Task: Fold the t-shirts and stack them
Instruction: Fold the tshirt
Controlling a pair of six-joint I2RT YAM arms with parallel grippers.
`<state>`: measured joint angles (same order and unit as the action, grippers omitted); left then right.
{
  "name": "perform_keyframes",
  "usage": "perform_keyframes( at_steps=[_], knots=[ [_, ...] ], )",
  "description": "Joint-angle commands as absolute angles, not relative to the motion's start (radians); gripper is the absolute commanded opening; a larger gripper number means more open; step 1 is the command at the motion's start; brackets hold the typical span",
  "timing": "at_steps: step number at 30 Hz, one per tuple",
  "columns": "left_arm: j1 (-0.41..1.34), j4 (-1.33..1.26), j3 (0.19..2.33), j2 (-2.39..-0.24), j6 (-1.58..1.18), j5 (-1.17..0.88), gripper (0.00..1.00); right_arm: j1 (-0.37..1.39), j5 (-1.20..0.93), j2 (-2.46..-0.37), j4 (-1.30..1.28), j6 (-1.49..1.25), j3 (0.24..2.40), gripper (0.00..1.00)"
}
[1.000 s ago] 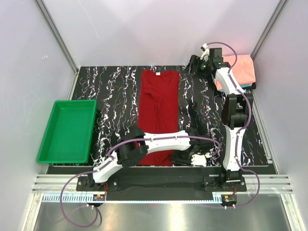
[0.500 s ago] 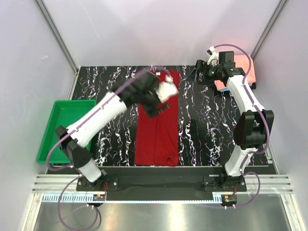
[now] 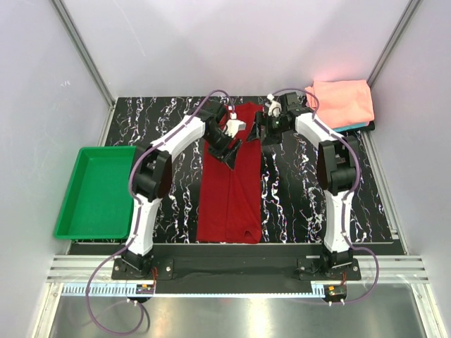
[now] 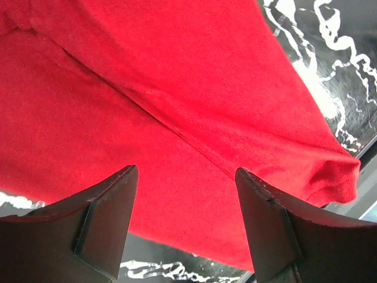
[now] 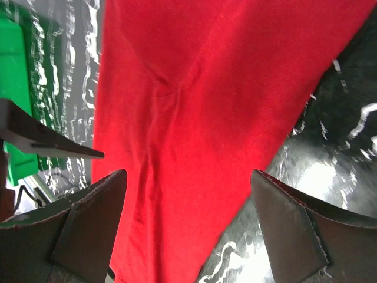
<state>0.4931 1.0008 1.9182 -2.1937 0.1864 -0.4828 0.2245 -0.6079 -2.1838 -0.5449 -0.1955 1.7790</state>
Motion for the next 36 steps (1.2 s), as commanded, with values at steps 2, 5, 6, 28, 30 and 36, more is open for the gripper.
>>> perform_keyframes(
  at_steps=[2,5,6,28,30,36],
  knots=[
    [0.440,0.973,2.025,-2.223,0.156,-0.560,0.72,0.225,-0.664,-2.230,-0.526,-0.216,1.850,0.92],
    [0.422,0.977,2.042,-2.276,0.150,-0.569,0.72,0.233,-0.675,-2.267,-0.514,-0.232,1.847,0.93],
    [0.417,0.974,2.045,-2.298,0.146,-0.569,0.72,0.236,-0.675,-2.284,-0.511,-0.236,1.847,0.93],
    [0.359,0.950,2.187,-2.482,0.089,-0.555,0.73,0.253,-0.612,-2.457,-0.560,-0.272,2.036,0.94],
    [0.354,0.945,2.220,-2.500,0.086,-0.551,0.73,0.233,-0.594,-2.462,-0.563,-0.272,2.043,0.94],
    [0.350,0.920,2.273,-2.534,0.084,-0.529,0.74,0.195,-0.546,-2.473,-0.566,-0.242,2.066,0.94]
  ],
)
